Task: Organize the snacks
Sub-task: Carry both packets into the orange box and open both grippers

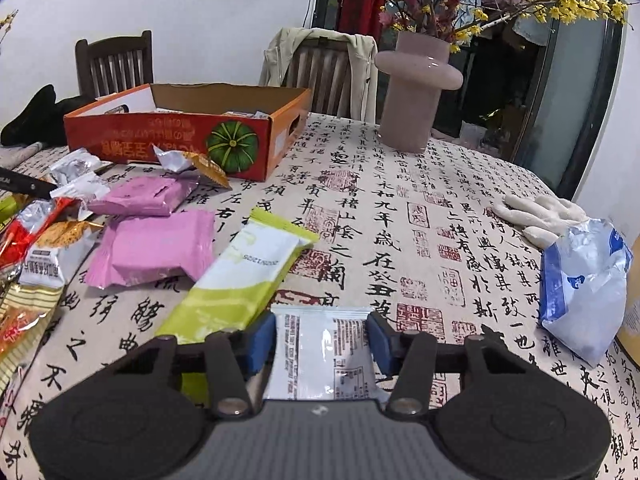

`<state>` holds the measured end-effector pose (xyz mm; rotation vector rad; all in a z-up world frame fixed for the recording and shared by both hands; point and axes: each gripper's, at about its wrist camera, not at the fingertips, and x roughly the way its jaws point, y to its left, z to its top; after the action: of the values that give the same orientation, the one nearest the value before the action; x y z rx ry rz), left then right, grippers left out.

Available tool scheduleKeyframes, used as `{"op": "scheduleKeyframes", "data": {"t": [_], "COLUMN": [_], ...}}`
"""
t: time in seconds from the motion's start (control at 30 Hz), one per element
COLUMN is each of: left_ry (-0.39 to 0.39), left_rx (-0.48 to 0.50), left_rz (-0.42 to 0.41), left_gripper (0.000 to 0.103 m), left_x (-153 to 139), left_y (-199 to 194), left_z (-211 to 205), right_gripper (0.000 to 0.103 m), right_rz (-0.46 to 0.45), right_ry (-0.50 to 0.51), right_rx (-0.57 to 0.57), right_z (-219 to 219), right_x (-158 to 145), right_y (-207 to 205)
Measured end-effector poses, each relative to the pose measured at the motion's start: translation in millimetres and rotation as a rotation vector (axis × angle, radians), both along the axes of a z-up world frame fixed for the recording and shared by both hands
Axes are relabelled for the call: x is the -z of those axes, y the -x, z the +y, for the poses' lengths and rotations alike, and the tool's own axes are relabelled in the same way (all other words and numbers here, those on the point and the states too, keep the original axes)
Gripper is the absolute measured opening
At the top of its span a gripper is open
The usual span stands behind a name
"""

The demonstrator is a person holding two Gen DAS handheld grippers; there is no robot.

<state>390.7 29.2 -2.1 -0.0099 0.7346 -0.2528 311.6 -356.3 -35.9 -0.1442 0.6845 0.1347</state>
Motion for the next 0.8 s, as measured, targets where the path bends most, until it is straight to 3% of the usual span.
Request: {"op": "scheduleKeyframes", "data": {"t": [0.17,0.43,0.8], "left_ry": [-0.022,0.057,0.086], "left_rx": [0.002,-0.039,-0.109], "left_rz": [-0.069,-0.211,-0.279], "left_gripper": [0.047,0.047,0.047], "left_x": [-12.5,-62.8,-86.5], "left_y": [14.3,79.2,139.1], "left_z": [-5.7,8.0,31.4], "right_gripper": [0.044,0.044,0.044], "right_rz": [-0.004,-0.062,-0.174], "right_ry": [-0.009,-0.043,-0.086], "right_rx": [0.021,0.079,0.019], "right_z": [-3.6,-16.4,4.1], "right_x": [-2.1,-18.5,-55.2], "right_y": [7.3,44.8,99.6]}}
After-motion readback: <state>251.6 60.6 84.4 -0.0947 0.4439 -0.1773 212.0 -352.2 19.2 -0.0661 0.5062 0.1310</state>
